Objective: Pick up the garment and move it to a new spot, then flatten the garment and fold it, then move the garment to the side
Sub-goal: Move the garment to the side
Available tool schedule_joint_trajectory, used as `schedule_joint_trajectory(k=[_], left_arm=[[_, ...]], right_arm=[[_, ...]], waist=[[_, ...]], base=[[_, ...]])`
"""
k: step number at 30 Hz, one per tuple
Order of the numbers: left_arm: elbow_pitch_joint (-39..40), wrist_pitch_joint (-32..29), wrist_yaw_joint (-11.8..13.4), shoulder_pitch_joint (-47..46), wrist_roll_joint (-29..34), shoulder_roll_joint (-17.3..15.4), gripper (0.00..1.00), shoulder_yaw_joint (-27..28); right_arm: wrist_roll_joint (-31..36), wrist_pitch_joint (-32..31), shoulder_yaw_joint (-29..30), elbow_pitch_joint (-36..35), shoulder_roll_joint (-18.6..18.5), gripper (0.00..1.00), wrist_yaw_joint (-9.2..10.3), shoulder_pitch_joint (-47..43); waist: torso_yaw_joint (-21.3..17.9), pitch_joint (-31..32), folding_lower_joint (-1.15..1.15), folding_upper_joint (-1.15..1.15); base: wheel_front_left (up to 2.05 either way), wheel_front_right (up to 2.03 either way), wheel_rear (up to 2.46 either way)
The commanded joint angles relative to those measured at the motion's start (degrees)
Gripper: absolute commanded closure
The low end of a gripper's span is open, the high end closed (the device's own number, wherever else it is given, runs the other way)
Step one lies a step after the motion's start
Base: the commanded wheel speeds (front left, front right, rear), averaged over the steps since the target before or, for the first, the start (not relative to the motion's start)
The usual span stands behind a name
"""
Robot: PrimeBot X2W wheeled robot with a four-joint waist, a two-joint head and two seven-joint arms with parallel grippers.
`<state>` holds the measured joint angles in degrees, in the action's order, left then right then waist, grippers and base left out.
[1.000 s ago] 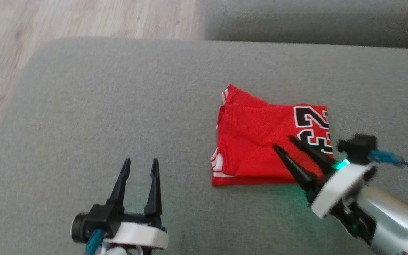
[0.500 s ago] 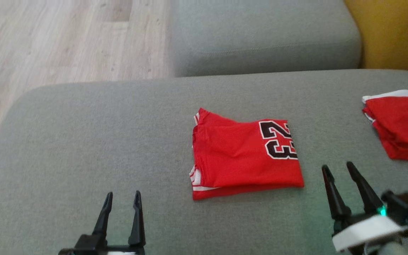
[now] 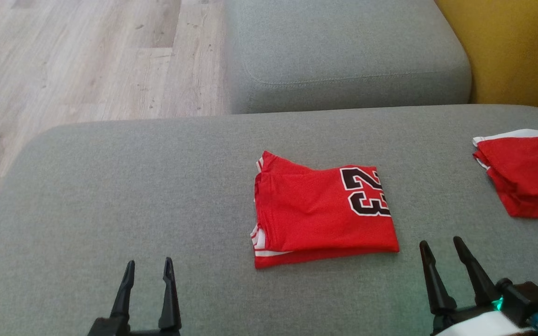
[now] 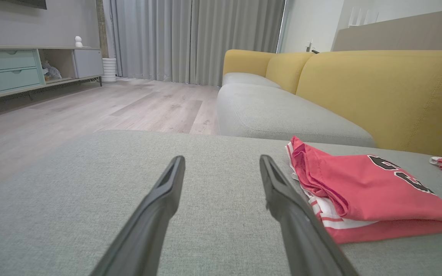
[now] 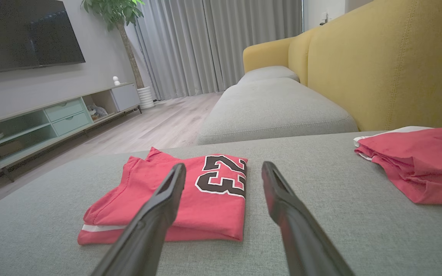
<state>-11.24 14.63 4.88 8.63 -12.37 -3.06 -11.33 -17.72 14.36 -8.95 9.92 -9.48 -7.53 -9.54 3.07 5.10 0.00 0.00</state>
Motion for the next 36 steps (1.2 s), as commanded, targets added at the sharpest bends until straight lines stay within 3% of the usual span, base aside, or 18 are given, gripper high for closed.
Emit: schedule_joint_trajectory(k=[1, 20, 30, 36], left_arm=[[1.9, 0.4, 0.3, -1.6, 0.5, 0.2, 0.0, 2.0], [1.0, 0.4, 0.1, -1.4, 1.4, 0.2, 0.0, 1.7], [1.8, 0.4, 0.1, -1.3, 1.1, 0.2, 0.0, 1.8], [3.1, 0.4, -0.2, -2.0, 0.3, 0.2, 0.0, 1.4]], right_arm=[[0.2, 0.6, -0.7, -1.9, -0.5, 0.0, 0.04, 1.3], [0.0, 0.6, -0.7, -0.3, 0.4, 0.0, 0.04, 0.7], [-0.3, 0.6, -1.1, 6.2, 0.7, 0.0, 0.04, 2.8], [-3.2, 0.6, -3.7, 12.5, 0.6, 0.0, 0.04, 8.8]], waist=[[0.1, 0.1, 0.0, 0.0], [0.1, 1.1, 0.0, 0.0], [-1.0, 0.0, 0.0, 0.0], [-0.7, -1.9, 0.0, 0.0]], base=[[0.0, 0.0, 0.0], [0.0, 0.0, 0.0], [0.0, 0.0, 0.0], [0.0, 0.0, 0.0]])
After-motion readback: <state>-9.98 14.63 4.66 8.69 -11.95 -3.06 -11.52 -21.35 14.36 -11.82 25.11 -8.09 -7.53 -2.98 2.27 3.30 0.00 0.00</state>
